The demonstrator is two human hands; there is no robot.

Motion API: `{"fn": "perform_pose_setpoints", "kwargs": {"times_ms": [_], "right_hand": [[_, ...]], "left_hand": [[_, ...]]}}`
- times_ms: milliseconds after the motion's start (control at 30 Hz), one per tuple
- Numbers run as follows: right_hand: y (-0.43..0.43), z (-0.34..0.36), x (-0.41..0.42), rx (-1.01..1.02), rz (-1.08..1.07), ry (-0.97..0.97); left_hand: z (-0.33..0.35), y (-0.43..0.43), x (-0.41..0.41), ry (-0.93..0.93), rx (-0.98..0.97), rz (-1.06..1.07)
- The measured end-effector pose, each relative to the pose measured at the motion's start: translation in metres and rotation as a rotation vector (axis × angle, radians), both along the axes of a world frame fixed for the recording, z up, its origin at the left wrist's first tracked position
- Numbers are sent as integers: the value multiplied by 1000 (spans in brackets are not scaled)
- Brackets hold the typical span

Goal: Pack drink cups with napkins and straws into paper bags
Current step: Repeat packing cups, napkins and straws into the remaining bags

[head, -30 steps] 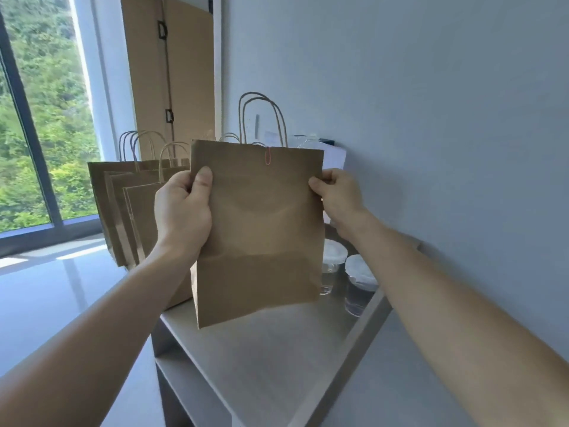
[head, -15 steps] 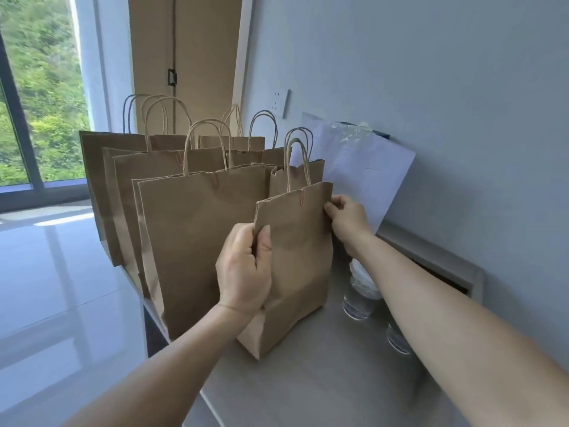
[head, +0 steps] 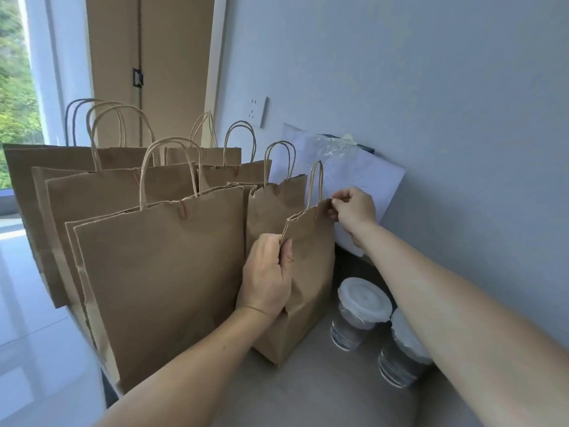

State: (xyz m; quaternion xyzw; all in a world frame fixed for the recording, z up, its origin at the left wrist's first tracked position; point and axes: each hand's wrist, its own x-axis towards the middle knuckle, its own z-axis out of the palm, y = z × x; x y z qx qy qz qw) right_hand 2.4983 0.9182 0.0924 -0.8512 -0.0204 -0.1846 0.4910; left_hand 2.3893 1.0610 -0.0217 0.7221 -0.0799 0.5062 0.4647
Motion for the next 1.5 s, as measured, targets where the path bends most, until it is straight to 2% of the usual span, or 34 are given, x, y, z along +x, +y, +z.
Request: {"fn": "perform_pose_setpoints", "kwargs": {"times_ms": [367, 500, 633, 733, 800, 1033, 1167, 1500], "right_hand": [[-10, -3, 0, -68, -18, -3], [-16, -8, -14, -97, 7, -7], [-29, -9, -40, -216, 54, -48], [-48, -14, -63, -301, 87, -48], [-63, -18, -80, -341, 93, -28], [-143, -23, -152, -599, 72, -6], [-209, -24, -202, -653, 10, 30], [-395, -50, -335, -565, -173, 185]], "left_hand": [[3, -9, 6, 3, -24, 11], [11, -11, -7, 98, -24, 16], [26, -17, -20, 131, -11, 145], [38, -27, -31, 65, 179, 305], [44, -40, -39, 88, 326, 335], [55, -113, -67, 491, 721, 171], [66, -170, -96, 615, 796, 104], [71, -332, -180, 646, 997, -67]]}}
